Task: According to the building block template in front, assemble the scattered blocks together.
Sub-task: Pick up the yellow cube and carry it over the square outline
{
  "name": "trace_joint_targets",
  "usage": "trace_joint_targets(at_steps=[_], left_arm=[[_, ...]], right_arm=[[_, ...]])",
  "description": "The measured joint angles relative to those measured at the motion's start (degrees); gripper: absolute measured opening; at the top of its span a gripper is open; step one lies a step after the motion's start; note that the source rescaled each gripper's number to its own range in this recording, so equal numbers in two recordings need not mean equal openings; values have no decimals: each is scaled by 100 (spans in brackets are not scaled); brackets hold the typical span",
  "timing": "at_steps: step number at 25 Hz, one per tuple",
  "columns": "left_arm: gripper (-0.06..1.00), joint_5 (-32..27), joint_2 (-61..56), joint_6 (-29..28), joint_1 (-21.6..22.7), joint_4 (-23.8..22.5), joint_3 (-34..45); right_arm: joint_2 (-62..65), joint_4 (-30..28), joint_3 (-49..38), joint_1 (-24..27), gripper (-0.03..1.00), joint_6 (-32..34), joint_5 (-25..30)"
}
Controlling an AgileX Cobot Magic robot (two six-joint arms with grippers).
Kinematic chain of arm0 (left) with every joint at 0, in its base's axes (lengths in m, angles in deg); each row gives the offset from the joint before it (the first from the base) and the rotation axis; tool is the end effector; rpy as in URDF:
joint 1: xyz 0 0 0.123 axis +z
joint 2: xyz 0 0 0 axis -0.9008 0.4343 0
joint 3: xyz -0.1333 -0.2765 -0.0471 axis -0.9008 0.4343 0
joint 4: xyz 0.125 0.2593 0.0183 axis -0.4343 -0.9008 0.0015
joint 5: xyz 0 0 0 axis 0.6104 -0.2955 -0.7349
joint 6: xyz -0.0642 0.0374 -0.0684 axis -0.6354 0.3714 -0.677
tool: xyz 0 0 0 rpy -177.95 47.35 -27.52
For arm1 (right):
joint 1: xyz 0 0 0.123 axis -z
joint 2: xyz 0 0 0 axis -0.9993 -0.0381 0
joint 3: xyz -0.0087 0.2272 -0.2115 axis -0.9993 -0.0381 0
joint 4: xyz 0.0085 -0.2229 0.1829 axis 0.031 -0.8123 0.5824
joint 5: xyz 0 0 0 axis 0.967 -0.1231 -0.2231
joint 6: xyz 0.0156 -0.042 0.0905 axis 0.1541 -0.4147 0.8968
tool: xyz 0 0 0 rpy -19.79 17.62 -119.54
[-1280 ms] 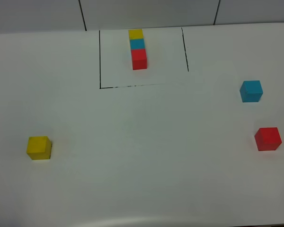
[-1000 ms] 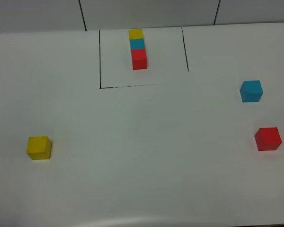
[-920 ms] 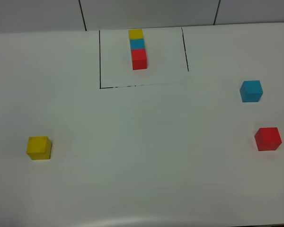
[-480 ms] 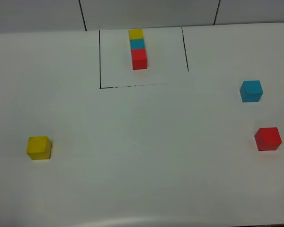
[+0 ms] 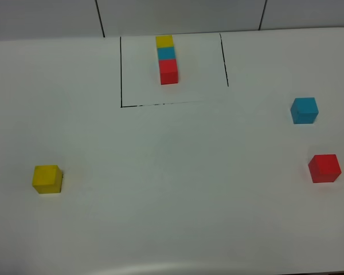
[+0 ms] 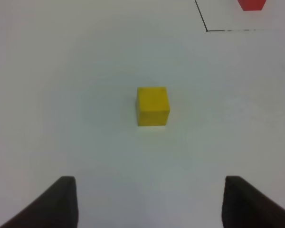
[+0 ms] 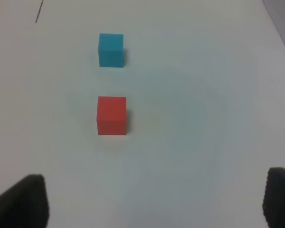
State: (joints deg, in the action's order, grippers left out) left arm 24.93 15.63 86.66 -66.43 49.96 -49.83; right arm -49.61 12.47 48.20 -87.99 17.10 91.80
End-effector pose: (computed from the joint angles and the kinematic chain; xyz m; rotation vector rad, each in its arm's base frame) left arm 0.0088 -0.0045 0.2906 0.0023 2.0522 -0.1029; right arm 0.0086 -0.0053 0.2901 0.0104 2.0473 -0.0643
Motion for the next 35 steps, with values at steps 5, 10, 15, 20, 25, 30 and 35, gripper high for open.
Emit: trace_joint_targets(at_steps=[5, 10, 15, 20, 25, 30, 35], left_arm=[[59, 17, 75, 0, 0, -6, -6], [94, 532, 561, 131, 0, -120, -125], [100, 1352, 1552, 288, 0, -126, -185], [100, 1790, 3027, 294, 0, -126, -628], [99, 1735, 4523, 299, 0, -126, -1462], [99, 1408, 5973, 299, -13, -126, -2139], [99, 1215, 7210, 219, -291, -131, -2274]], right_arm=[[0, 0, 0, 0, 81, 0, 0], [0, 0, 0, 0, 80, 6, 0], [0, 0, 0, 0, 78, 57, 0], [0, 0, 0, 0, 77, 84, 0], [0, 0, 0, 0, 77, 89, 0], [0, 0, 0, 0, 77, 89, 0], [0, 0, 0, 0, 77, 89, 0]])
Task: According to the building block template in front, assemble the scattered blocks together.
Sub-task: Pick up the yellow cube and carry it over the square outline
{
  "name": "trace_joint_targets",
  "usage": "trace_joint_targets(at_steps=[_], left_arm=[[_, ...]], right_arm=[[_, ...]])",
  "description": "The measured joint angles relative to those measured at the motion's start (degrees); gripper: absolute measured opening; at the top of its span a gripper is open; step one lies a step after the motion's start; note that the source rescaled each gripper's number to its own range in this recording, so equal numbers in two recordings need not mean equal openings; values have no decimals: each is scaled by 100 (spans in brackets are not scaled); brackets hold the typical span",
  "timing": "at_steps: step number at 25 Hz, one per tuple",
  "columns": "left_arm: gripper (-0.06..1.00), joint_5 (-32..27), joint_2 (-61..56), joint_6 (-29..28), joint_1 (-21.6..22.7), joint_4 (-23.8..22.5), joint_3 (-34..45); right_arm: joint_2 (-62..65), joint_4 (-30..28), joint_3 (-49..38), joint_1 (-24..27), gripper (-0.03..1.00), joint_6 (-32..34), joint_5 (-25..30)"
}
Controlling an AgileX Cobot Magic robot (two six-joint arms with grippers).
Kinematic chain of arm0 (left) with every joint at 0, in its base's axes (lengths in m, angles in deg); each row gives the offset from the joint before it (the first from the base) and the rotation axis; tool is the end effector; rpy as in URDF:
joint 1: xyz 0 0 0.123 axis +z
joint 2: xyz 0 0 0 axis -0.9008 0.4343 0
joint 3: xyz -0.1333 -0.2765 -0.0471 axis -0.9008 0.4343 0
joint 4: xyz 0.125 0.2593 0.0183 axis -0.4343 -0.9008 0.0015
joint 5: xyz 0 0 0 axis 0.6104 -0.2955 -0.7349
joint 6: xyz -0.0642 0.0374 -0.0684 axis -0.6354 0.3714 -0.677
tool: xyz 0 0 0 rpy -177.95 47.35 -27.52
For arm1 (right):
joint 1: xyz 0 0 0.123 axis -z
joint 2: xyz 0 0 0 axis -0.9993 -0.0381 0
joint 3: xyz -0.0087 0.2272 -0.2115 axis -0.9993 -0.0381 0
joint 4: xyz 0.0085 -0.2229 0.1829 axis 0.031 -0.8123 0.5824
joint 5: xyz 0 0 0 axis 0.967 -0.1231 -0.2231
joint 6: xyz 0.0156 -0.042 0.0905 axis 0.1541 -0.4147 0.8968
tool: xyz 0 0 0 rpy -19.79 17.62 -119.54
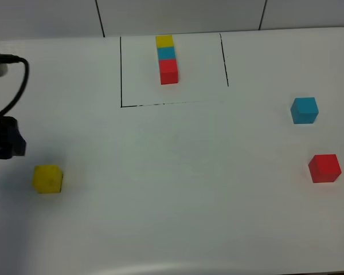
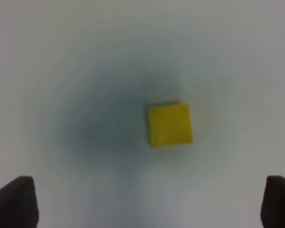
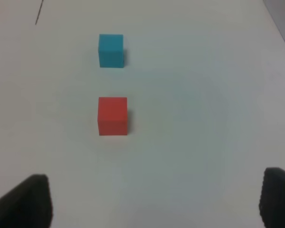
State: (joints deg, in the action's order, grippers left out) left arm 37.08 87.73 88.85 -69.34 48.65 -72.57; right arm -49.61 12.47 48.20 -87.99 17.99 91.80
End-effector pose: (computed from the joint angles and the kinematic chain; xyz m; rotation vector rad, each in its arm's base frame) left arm 0.2652 -0.0254 0.2789 0.1043 2.6998 -0.0555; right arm 0.0086 -0.0053 0.2901 0.0263 2.0470 -0.0547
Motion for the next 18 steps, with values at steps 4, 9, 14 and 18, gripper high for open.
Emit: trace_joint_targets(at_steps=[4, 9, 14, 18], left_arm=[[99, 71, 783, -359, -65, 0, -5], [99, 181, 1595, -549, -88, 0, -10], [99, 611, 2274, -662, -327, -13, -21], [99, 876, 2702, -855, -506, -13, -47]], right_arm=[[0, 0, 0, 0, 77, 0, 0], [0, 0, 0, 0, 77, 0, 0], [0, 0, 0, 0, 76, 0, 0], [0, 0, 0, 0, 74, 0, 0]])
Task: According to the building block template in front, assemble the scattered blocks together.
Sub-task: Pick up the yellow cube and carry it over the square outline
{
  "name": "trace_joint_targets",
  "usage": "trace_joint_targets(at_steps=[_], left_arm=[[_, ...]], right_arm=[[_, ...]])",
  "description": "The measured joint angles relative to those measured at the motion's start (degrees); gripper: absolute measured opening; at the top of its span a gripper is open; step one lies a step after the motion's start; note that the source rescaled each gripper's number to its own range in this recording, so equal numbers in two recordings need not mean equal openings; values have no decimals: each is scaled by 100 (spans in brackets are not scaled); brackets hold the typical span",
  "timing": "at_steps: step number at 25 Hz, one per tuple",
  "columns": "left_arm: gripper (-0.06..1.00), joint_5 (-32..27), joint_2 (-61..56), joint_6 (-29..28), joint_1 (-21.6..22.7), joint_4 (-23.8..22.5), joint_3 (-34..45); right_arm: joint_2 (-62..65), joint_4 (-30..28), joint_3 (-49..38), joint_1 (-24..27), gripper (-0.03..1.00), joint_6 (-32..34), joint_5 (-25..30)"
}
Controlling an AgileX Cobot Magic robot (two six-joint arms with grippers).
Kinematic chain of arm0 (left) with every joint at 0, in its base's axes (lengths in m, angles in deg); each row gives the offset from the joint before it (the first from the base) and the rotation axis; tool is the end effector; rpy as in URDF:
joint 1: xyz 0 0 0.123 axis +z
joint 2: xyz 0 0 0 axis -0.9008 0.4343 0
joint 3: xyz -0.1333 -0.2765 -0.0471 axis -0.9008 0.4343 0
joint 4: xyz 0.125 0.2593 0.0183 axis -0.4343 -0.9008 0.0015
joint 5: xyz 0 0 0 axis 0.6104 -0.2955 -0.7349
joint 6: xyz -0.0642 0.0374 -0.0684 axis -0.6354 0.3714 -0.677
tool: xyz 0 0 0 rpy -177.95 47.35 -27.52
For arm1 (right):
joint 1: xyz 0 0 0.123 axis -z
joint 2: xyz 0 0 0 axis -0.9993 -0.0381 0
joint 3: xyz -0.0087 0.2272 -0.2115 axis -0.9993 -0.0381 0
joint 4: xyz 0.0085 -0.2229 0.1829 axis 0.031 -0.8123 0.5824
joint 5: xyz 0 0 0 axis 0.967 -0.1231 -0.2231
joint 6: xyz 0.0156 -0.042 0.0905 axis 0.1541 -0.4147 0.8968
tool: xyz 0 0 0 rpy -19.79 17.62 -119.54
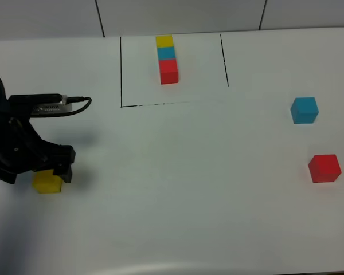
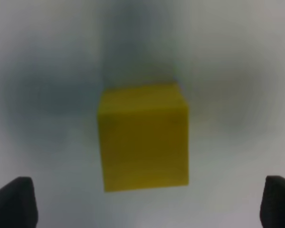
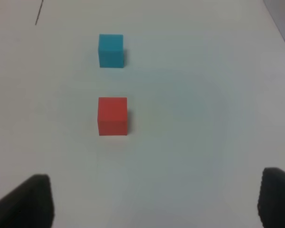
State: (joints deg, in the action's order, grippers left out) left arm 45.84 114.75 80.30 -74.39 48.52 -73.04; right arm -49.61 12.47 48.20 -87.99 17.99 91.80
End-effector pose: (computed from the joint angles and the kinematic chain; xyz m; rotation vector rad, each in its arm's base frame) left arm 0.3205 -0.0587 0.1435 0.0185 3.0151 -0.0540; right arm 0.0086 -0.0053 0.2901 0.0263 2.0470 -0.0547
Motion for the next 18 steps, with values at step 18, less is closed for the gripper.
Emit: trace_joint_targets(at_steps=[18], left_arm=[[96, 595, 730, -132, -10, -257, -4]], right_arm=[[0, 0, 0, 0, 73, 0, 0]])
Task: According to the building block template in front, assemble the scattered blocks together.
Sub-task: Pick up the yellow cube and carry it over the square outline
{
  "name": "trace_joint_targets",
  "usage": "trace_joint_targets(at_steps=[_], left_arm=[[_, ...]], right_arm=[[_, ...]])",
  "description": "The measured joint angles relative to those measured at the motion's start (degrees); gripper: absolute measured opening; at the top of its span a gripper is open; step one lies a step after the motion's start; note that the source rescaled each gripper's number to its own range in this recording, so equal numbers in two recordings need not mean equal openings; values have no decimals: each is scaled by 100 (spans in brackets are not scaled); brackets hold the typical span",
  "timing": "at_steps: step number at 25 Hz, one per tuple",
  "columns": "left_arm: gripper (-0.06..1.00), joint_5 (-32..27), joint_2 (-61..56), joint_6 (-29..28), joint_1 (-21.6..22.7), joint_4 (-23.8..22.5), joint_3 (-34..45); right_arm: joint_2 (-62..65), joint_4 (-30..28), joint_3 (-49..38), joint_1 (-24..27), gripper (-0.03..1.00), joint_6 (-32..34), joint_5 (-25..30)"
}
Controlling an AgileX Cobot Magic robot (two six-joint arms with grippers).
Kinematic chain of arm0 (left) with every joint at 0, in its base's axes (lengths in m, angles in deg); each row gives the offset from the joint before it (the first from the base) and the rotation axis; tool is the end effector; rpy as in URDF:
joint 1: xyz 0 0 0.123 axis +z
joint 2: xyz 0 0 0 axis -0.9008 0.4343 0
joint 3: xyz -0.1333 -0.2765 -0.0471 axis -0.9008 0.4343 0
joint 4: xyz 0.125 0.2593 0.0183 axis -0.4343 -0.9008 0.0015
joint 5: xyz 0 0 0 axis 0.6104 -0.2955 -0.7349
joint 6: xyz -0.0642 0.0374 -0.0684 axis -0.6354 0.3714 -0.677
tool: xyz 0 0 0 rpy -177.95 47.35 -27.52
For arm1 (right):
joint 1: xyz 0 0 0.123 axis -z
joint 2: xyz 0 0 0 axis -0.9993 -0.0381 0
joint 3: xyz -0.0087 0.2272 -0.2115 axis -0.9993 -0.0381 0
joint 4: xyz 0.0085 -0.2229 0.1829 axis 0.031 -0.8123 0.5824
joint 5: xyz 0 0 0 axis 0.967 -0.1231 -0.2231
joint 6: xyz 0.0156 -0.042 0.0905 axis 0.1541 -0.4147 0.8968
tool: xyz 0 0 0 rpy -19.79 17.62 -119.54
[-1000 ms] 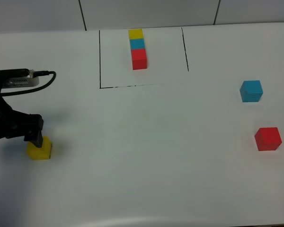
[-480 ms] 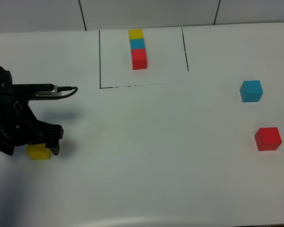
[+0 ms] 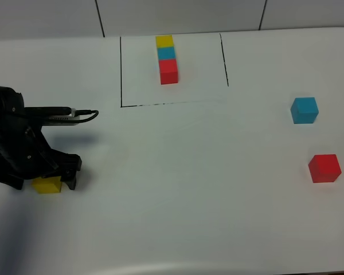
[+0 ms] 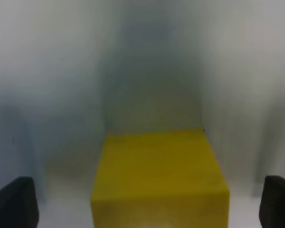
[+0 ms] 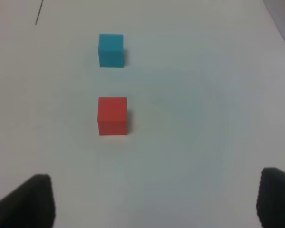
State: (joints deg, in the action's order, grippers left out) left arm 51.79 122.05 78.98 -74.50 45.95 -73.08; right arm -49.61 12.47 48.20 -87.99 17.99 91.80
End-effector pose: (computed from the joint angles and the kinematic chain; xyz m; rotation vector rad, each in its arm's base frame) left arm 0.3313 -0.0585 0.1026 0.0379 3.0332 -0.0067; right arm 0.0086 -0.0053 0.2901 0.0263 2.0470 -0.0547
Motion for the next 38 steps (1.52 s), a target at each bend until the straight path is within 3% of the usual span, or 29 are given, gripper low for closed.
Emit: trace_joint_targets(at_steps=[4, 7, 10, 15, 23, 31, 38], left_arm=[[78, 88, 12, 0, 0, 0, 0], [45, 99, 12, 0, 0, 0, 0], [0, 38, 12, -6, 0, 7, 0], [1, -44, 12, -12, 0, 7, -11], [1, -724, 12, 200, -82, 1, -614], [1, -1268, 42, 988, -1011, -326, -1768], [1, -2480, 683, 2008, -1760, -470, -3395]], right_arm=[[0, 0, 0, 0, 73, 0, 0], [0, 0, 0, 0, 73, 0, 0], [0, 0, 0, 0, 73, 0, 0], [0, 0, 0, 0, 73, 2, 0], [0, 0, 0, 0, 73, 2, 0], [0, 0, 0, 0, 73, 2, 0], [0, 0, 0, 0, 73, 2, 0]])
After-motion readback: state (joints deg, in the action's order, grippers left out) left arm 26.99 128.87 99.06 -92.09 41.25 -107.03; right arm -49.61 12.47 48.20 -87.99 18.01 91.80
